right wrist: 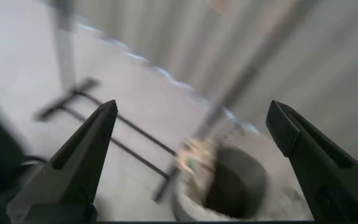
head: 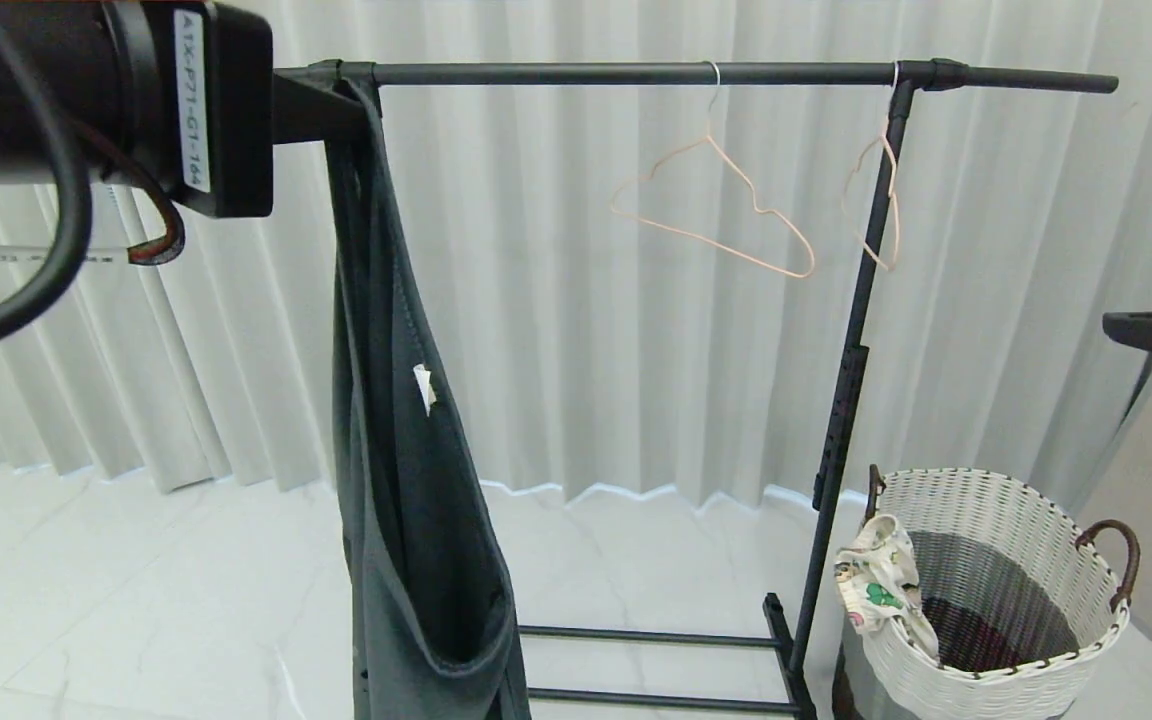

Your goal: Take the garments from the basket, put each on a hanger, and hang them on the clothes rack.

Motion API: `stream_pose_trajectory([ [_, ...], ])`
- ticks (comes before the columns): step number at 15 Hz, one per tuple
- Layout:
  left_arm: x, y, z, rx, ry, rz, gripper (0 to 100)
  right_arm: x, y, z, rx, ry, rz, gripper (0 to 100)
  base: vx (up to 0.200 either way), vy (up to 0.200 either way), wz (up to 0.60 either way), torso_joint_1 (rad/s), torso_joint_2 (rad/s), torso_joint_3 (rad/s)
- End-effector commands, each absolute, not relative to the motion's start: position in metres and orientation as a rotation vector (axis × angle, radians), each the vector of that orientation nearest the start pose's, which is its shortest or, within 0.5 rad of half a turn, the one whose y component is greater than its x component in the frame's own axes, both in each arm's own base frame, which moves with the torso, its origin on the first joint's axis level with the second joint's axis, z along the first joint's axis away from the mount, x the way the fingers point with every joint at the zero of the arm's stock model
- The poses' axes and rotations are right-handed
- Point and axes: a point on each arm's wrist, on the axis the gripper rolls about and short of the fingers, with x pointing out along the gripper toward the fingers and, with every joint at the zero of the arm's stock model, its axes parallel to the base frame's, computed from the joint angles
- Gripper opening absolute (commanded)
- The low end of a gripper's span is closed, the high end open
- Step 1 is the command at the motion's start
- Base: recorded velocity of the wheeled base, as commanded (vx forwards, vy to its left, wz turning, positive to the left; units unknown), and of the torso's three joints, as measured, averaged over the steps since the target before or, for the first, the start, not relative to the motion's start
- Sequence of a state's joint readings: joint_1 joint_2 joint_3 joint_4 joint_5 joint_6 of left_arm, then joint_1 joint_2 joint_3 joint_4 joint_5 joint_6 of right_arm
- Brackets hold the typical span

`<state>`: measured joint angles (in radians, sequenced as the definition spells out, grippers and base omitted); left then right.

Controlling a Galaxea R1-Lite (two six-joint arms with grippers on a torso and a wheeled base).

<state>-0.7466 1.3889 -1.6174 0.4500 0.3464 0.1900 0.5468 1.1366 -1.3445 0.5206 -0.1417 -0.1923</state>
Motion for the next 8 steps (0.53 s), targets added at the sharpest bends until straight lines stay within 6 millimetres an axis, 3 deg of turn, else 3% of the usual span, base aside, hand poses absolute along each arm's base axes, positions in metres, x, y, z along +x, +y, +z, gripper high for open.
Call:
stream_pose_trajectory([
  [1,0.157,-0.11,0.381,0.352,0.17,-0.322,0,0.131,0.047,0.332,-0.34,0.358,0.219,100,0.0,0.0,0.0,0.0,0.0,0.0],
  [8,0.151,-0.103,0.366,0.38,0.21,-0.309,0,0.139,0.034,0.326,-0.327,0.387,0.124,100,0.0,0.0,0.0,0.0,0.0,0.0],
])
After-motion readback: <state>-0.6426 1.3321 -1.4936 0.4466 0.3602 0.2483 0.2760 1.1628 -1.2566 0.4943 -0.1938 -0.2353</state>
